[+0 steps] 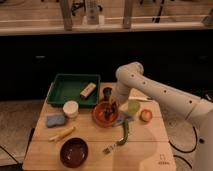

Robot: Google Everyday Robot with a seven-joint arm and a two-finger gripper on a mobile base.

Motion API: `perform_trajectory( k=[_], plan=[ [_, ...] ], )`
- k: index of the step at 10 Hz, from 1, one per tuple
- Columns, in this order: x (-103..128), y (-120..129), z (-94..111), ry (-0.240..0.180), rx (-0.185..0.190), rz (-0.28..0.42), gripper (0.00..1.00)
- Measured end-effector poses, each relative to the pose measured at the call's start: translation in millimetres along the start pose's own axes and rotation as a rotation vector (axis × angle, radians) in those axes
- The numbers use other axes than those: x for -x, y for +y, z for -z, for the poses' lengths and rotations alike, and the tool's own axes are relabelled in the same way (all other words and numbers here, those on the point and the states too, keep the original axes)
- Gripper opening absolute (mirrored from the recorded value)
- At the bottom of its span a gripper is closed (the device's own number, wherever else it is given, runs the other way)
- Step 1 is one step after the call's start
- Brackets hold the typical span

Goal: Place grapes in red bowl

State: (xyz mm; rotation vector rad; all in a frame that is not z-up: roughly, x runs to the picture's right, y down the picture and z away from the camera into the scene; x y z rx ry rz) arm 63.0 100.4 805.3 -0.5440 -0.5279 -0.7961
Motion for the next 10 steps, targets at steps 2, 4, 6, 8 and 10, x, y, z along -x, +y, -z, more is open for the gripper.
perform_trajectory(
  k=[2, 4, 6, 8, 10],
  plan=[
    [-0.7, 0.5, -0.3, 0.000, -0.001, 0.001, 0.07],
    [-0.4, 0.8, -1.4, 0.000, 0.000, 0.003, 0.07],
    [-0.3, 1.1, -2.2, 0.000, 0.000, 0.004, 0.07],
    [-0.2, 1.0, -3.0, -0.001, 0.000, 0.006, 0.07],
    [-0.2, 1.5, -3.9, -0.002, 0.000, 0.007, 0.07]
  ],
)
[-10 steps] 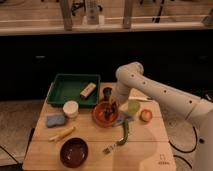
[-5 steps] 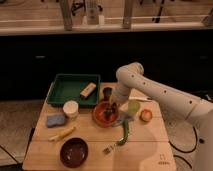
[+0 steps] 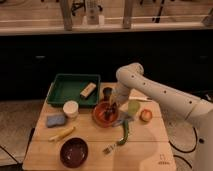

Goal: Place grapes in red bowl

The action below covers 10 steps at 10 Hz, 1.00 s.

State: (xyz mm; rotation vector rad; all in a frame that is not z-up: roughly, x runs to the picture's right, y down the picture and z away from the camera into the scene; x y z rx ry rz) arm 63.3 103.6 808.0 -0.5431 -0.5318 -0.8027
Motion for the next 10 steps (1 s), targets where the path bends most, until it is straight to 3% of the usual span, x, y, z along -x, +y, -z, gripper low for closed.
perform_trajectory(
  k=[10],
  plan=[
    [-2.1, 2.1, -2.1, -0.002, -0.001, 0.005, 0.07]
  ],
)
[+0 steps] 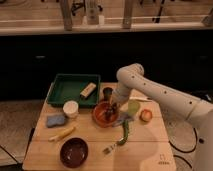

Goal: Place grapes in red bowl

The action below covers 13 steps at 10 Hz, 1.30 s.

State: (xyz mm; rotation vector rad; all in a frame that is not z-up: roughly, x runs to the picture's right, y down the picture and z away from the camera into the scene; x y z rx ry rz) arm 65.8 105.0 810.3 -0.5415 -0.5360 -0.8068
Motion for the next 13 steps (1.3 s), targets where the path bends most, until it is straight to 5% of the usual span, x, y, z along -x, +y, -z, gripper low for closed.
perform_trajectory(
  k=[6, 13],
  plan=[
    [-1.8, 0.9, -1.0, 0.000, 0.000, 0.002, 0.17],
    [-4.0, 2.0, -2.7, 0.000, 0.001, 0.005, 0.10]
  ],
)
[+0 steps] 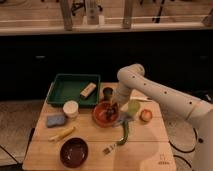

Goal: Place grapes in red bowl

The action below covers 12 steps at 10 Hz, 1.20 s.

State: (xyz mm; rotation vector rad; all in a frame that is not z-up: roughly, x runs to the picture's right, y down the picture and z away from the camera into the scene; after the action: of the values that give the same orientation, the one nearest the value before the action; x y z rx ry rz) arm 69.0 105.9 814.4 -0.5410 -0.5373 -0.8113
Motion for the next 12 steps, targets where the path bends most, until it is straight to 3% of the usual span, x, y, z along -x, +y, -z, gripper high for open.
perform_trajectory(
  k=[2, 8, 12],
  plan=[
    [0, 0, -1, 0.003, 0.003, 0.002, 0.18],
    [2, -10, -2, 0.016, 0.018, 0.013, 0.77],
    [1, -17, -2, 0.020, 0.028, 0.022, 0.80]
  ],
)
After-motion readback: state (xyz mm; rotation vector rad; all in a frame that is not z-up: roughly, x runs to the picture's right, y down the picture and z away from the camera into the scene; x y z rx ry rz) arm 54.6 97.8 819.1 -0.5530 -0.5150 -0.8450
